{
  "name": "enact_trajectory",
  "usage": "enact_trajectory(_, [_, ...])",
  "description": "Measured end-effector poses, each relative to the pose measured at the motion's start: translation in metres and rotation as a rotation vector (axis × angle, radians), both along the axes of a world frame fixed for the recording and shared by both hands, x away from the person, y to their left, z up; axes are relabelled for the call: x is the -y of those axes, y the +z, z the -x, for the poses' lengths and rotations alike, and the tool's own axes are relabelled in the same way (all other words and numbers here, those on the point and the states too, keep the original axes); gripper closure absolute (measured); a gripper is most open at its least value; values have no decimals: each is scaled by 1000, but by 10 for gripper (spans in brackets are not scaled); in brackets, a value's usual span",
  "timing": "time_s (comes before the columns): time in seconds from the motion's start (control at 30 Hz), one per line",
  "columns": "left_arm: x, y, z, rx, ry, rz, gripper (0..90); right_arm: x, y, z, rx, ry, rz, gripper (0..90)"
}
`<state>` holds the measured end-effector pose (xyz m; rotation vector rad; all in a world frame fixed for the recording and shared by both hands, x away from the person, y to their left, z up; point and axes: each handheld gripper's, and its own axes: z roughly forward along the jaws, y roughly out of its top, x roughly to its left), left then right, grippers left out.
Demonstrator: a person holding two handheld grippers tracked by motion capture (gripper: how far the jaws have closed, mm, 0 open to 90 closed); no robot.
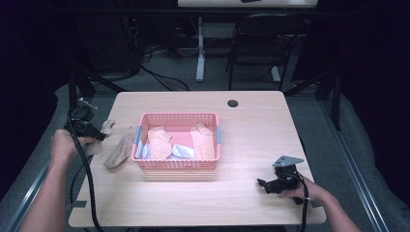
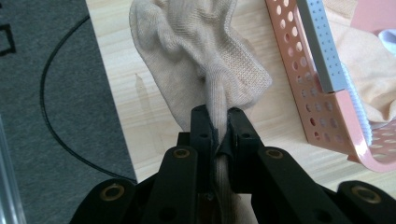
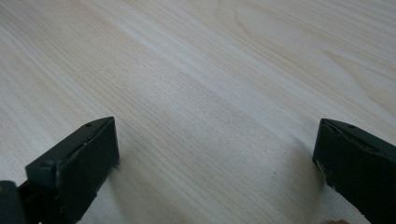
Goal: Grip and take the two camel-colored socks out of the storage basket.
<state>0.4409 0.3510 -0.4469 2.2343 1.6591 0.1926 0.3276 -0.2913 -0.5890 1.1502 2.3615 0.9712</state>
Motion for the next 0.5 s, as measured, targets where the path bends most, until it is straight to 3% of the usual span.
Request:
enact_trajectory(0.33, [6,-29,-6,-34,5,1,826,0,0,0,-1,2,0,0])
enact_trajectory(0.5, [11,-44,-11,-38,19,36,826,0,0,0,-1,3,1,0])
